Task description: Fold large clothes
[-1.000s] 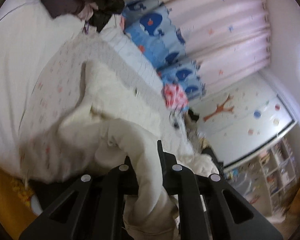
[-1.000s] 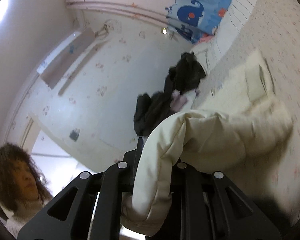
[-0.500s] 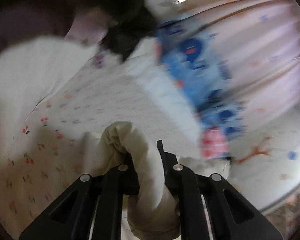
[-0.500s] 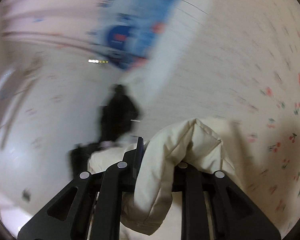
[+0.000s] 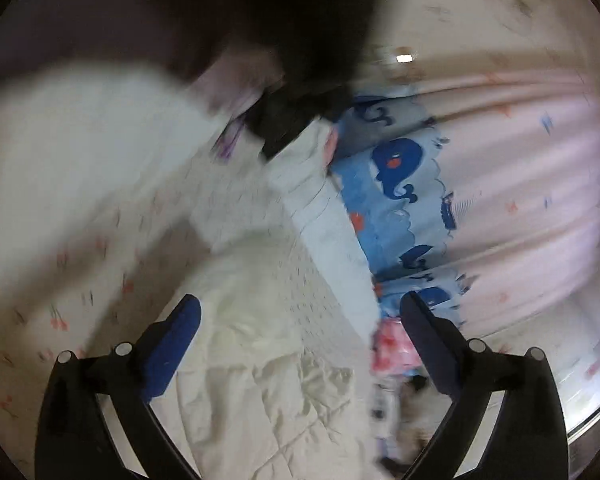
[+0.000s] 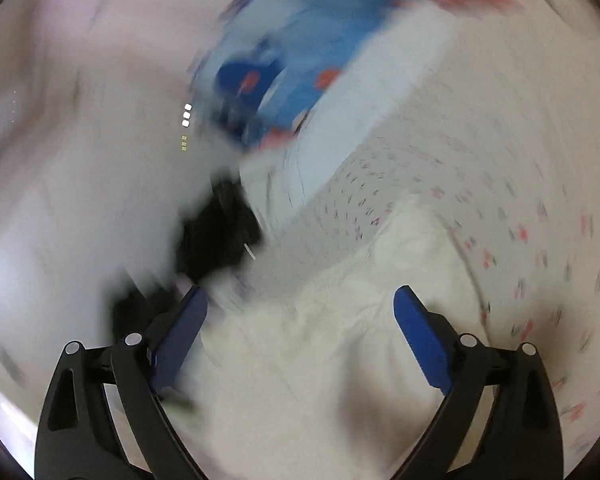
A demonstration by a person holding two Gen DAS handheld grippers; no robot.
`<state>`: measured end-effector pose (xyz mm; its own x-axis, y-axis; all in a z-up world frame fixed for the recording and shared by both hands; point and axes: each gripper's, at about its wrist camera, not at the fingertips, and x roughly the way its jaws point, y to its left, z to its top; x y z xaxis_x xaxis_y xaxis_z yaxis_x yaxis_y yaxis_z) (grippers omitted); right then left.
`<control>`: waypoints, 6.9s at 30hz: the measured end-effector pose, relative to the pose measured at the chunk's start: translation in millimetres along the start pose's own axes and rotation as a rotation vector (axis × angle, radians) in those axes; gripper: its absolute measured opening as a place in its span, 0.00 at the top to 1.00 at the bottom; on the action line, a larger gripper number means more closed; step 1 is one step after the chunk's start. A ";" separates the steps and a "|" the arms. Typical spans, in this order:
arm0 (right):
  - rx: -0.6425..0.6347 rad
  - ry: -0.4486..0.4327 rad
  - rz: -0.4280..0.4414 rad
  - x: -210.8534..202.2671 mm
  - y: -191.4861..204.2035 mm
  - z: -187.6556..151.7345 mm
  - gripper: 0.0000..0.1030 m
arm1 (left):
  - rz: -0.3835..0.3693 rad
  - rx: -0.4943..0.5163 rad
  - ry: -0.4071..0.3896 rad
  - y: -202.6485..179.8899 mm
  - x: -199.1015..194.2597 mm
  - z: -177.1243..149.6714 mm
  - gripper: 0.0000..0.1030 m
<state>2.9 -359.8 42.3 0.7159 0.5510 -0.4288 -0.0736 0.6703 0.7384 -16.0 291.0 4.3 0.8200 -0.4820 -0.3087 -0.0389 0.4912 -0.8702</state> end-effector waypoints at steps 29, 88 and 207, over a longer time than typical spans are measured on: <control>-0.321 0.342 -0.484 204.4 28.8 -26.2 0.10 | 0.377 0.587 0.413 -80.4 193.3 -136.3 0.09; 0.143 0.155 -0.482 -46.0 -10.4 -140.0 0.07 | 0.191 -0.034 0.234 32.2 -69.6 -177.3 0.07; -0.462 0.368 -0.717 257.2 110.2 -105.9 0.06 | 0.185 -0.090 0.252 50.1 24.5 -141.4 0.13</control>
<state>105.4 -91.6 -41.7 0.4382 -0.0016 -0.8989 -0.0247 0.9996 -0.0138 -78.6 201.2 -101.2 0.6275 -0.5605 -0.5405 -0.2336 0.5268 -0.8173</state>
